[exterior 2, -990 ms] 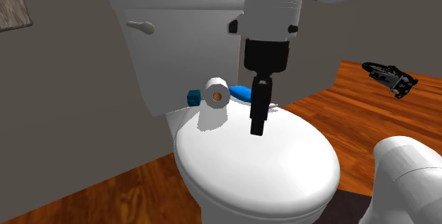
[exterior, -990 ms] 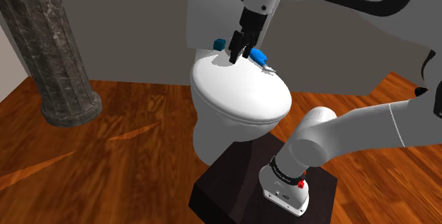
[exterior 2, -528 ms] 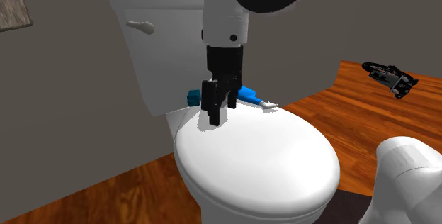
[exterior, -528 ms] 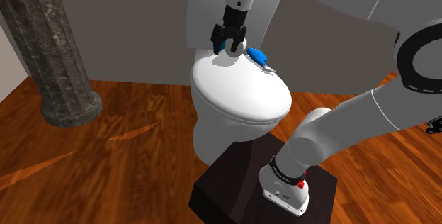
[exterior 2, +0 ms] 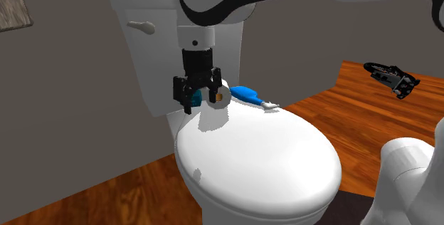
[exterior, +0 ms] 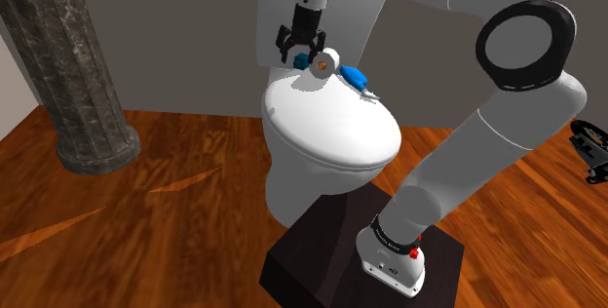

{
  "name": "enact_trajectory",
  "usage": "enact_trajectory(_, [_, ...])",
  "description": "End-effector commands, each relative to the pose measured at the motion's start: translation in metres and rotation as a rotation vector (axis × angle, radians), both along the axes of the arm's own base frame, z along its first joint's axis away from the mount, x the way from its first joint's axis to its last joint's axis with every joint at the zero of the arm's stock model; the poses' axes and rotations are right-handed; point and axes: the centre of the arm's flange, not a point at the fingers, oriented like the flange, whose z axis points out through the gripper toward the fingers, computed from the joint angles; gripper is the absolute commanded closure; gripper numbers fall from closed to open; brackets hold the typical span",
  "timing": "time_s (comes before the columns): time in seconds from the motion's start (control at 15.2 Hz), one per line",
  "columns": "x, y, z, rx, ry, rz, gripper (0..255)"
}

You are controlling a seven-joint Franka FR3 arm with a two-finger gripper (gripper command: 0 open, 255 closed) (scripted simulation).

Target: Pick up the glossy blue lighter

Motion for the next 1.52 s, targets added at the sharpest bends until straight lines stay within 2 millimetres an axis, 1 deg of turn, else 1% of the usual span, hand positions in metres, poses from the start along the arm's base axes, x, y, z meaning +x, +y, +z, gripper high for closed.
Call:
enact_trajectory(0.0, [0.019,-0.022,-0.003,-0.004,0.006,-0.067,0])
enact_trajectory(0.26, [0.053,-0.062,-0.012,-0.011,0.020,-0.196,0])
enact_trajectory(0.46, [0.075,-0.095,-0.020,-0.016,0.029,-0.293,0])
enact_trajectory(0.73, [0.099,-0.141,-0.029,-0.023,0.043,-0.422,0])
enact_trajectory(0.92, [0.113,-0.178,-0.036,-0.029,0.053,-0.518,0])
enact_trajectory(0.99, [0.114,-0.181,-0.037,-0.029,0.053,-0.527,0])
enact_trajectory(1.39, [0.114,-0.181,-0.069,-0.029,0.053,-0.527,0])
enact_trajectory(1.45, [0.114,-0.181,-0.077,-0.029,0.053,-0.527,0])
